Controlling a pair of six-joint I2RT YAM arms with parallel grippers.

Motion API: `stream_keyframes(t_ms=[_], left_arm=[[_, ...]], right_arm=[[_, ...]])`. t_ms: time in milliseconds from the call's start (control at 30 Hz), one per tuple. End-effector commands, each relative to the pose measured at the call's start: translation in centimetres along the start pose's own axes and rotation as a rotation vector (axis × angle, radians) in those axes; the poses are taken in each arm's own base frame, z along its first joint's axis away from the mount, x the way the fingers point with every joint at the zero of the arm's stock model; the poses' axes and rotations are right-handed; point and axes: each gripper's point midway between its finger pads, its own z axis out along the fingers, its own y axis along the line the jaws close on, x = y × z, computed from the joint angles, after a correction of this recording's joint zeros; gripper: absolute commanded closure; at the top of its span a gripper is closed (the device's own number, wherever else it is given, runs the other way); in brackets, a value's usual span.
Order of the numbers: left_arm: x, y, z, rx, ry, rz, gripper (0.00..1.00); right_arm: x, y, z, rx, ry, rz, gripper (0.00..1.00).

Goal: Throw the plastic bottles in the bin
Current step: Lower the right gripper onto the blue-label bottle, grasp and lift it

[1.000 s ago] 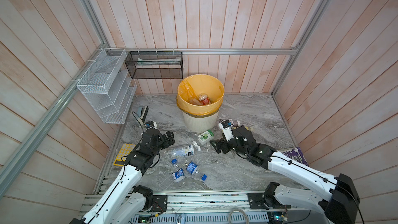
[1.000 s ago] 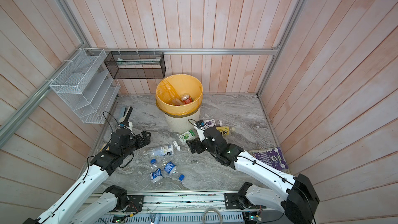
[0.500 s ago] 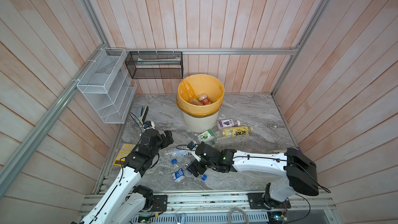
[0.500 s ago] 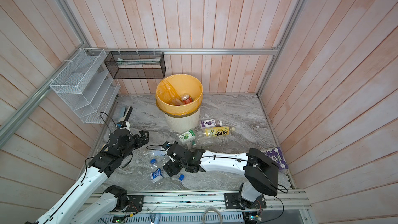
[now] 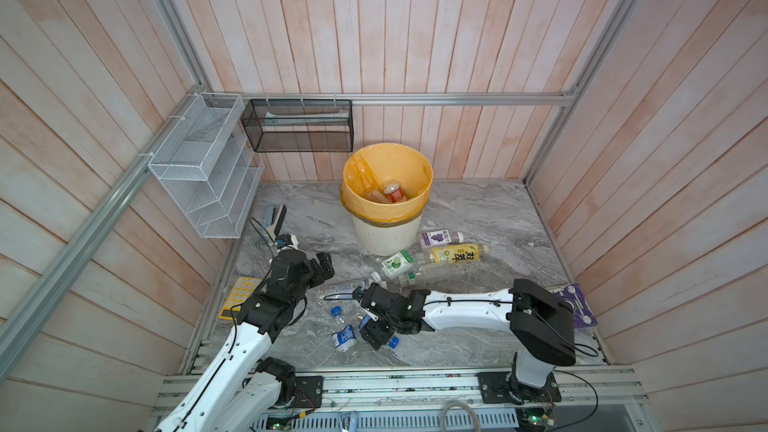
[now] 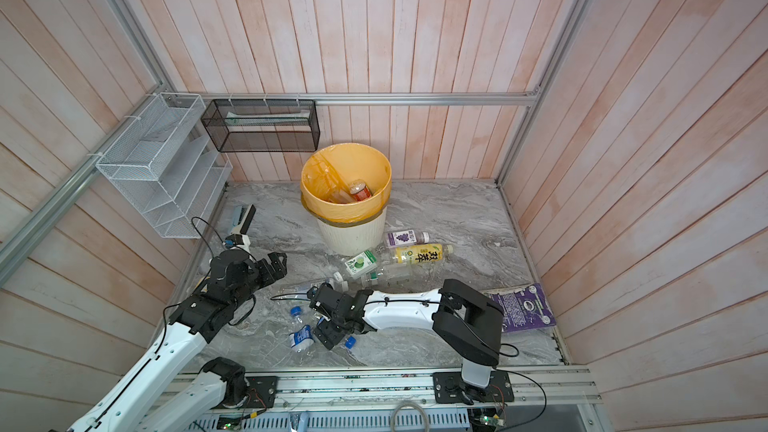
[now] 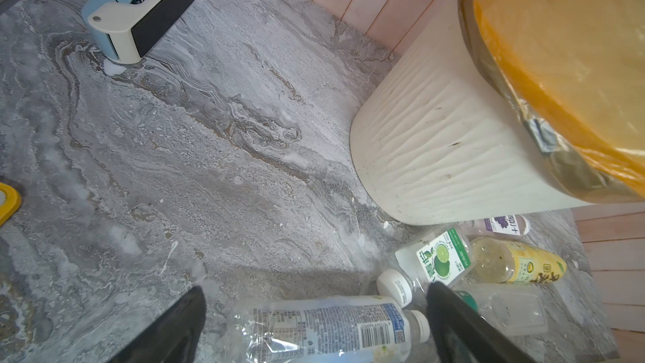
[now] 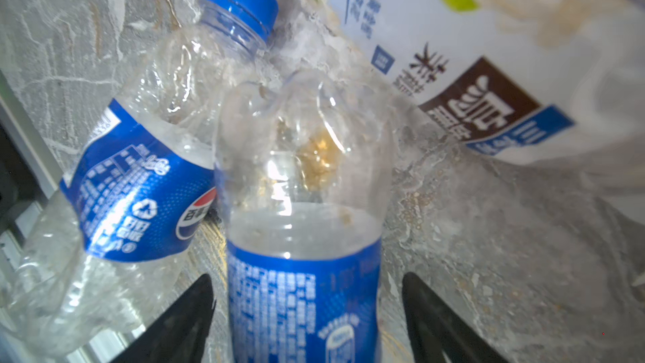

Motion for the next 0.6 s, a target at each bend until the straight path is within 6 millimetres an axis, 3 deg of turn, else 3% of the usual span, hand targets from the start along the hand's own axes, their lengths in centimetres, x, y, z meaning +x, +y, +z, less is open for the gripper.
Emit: stream_keyframes(t_ms=[0,100,267,467,567], left_arm=[[0.4,1.0,0.0,-0.035,-0.003,0.000,0.01],[0.4,1.0,0.0,-0.036,-0.002,0.002,0.00],[0.3,1.0,0.0,-0.036,-0.005,0.002,0.00],[0.0,0.9,-0.2,-0.035,-0.016,0.003,0.00],[-0.2,0.8,-0.2,-0.031,-0.022,0.007,0.00]], right_arm=[[0.4,0.4,0.3,0.000,0.032,-0.025,0.21],[0.4,0.9,0.1,-0.022,0.022,-0.043,0.28],[-0.3,1.2,-1.8,-0.050,-0.060,-0.050,0.45],[0.3,0.6,-5.6,-0.070,-0.190,-0.030,0.58],[0.7,-0.6,-8.3,-0.051,-0.293,-0.005,0.59]])
